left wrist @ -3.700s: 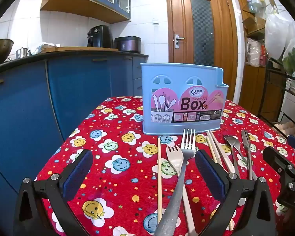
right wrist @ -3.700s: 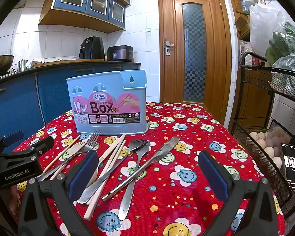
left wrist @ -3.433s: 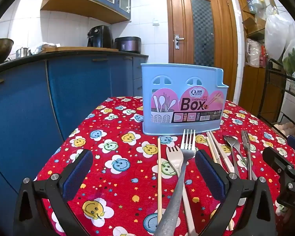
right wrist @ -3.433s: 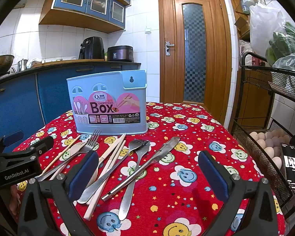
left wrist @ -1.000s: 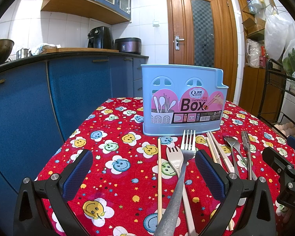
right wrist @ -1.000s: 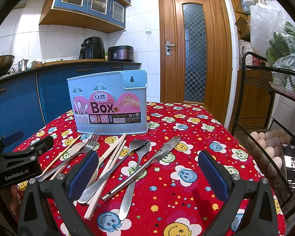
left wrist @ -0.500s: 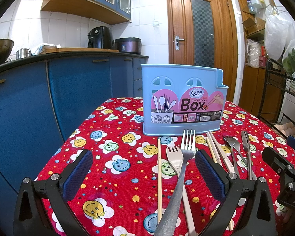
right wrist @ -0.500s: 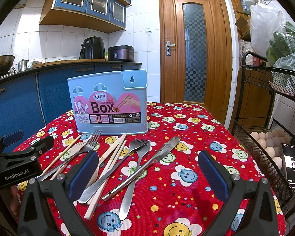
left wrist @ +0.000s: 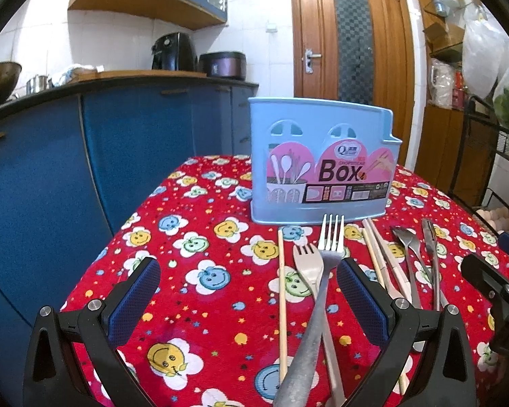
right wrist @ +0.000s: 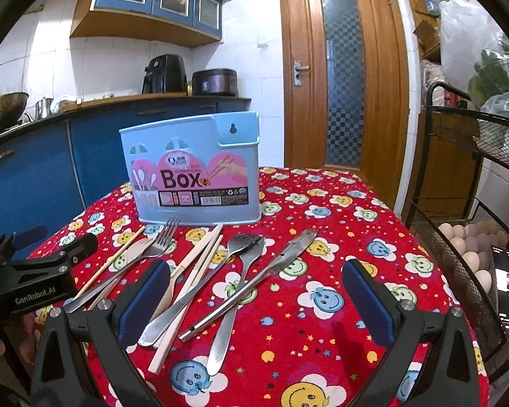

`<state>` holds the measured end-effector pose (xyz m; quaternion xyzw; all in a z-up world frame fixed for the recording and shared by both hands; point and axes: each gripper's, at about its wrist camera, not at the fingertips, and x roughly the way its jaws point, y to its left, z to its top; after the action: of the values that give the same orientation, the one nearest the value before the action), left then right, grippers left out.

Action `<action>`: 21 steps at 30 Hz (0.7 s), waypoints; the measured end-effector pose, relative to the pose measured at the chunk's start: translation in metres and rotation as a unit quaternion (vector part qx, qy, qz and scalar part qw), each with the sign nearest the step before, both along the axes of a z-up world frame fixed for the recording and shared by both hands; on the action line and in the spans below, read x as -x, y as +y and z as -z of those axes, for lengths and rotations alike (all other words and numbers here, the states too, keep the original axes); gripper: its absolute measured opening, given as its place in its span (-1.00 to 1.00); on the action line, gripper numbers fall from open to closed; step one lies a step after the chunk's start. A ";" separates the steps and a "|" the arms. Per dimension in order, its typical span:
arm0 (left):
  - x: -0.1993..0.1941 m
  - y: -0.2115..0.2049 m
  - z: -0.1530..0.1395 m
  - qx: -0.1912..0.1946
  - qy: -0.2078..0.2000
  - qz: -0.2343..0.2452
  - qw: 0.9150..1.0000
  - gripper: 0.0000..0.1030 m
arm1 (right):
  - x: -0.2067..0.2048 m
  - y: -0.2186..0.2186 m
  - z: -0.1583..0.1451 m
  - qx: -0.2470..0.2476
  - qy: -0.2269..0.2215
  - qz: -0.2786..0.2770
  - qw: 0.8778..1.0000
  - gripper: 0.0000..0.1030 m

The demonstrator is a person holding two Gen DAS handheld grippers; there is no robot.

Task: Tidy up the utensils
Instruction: 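Grasp the silver table knife with the right tool while the left tool grasps a wooden chopstick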

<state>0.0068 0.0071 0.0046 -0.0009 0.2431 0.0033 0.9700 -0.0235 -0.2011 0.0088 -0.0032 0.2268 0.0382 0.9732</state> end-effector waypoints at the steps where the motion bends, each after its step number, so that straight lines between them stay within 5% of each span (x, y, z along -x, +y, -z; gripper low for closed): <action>1: -0.001 0.002 -0.001 0.004 0.002 0.002 1.000 1.00 | -0.001 0.000 -0.001 0.001 0.005 -0.004 1.000 1.00; 13: -0.034 0.006 -0.012 -0.003 0.093 0.046 0.995 1.00 | -0.035 -0.026 -0.013 -0.029 0.117 -0.033 0.992 1.00; 21: -0.066 0.003 -0.005 0.007 0.174 0.076 0.982 0.99 | -0.071 -0.045 -0.009 -0.073 0.224 -0.013 0.972 1.00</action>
<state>0.0730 0.0097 0.0093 0.0113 0.4073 -0.0718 0.9104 0.0471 -0.2465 0.0174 0.0735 0.4358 0.0667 0.8945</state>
